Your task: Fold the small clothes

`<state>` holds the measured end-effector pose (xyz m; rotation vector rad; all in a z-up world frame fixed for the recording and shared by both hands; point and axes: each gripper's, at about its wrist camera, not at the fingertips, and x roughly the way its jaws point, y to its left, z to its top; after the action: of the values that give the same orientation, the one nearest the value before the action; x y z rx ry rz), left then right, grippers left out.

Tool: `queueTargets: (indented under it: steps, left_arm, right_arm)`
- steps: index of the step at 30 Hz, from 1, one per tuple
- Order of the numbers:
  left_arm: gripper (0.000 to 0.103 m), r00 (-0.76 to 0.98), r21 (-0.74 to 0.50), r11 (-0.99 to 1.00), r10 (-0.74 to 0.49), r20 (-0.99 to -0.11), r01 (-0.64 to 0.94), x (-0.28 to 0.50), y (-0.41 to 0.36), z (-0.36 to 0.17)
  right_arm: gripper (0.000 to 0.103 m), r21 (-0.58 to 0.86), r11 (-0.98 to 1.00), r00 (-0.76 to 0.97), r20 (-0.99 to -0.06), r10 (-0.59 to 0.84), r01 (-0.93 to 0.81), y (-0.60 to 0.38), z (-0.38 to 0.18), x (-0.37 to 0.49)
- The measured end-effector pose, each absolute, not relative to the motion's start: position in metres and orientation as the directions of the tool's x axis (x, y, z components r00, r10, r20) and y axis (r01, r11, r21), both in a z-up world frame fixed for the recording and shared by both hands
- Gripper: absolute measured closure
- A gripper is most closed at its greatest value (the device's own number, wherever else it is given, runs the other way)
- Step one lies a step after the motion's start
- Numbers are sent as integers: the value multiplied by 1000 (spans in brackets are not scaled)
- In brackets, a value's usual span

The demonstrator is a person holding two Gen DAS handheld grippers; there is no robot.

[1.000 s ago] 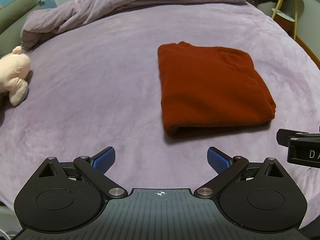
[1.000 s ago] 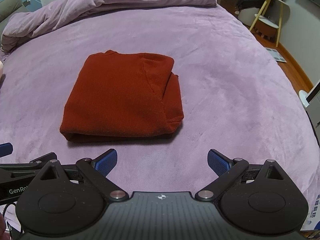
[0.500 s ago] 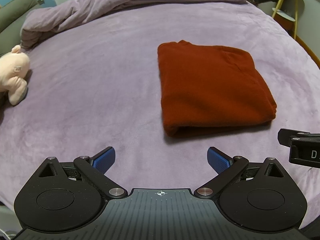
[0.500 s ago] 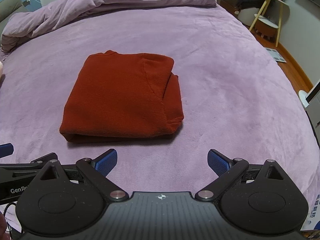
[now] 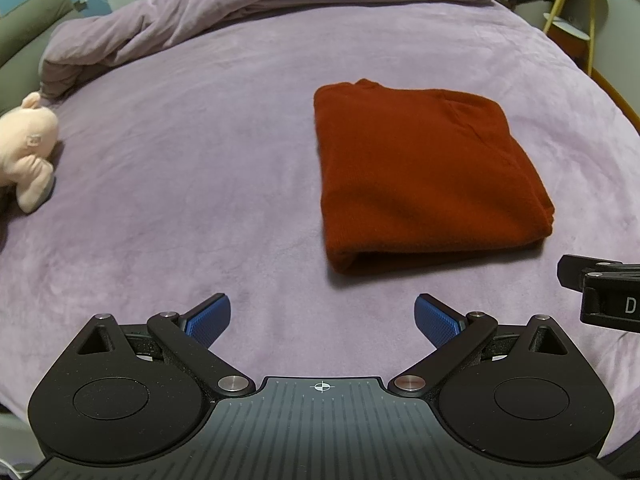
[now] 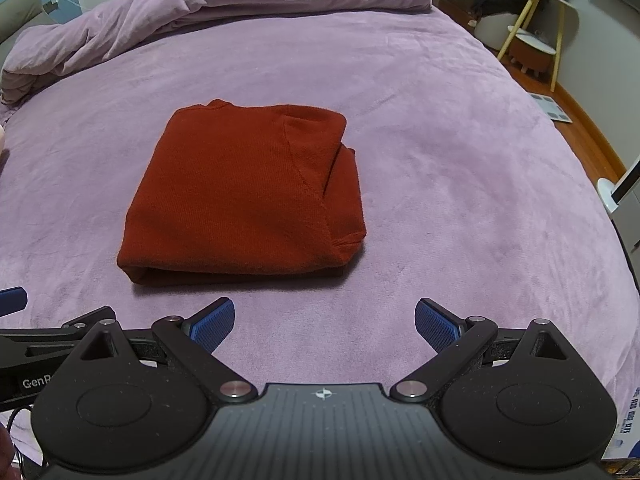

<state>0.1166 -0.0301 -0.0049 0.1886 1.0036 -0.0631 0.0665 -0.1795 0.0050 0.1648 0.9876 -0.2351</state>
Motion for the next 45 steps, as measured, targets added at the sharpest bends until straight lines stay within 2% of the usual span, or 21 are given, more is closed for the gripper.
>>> queueTargets:
  steps: [45]
  left_arm:
    - [2,529,134,978,30,-848,160,121,-32,-9]
  right_arm:
    - [6,40,958,524,-844,-120,282,-184,1,65]
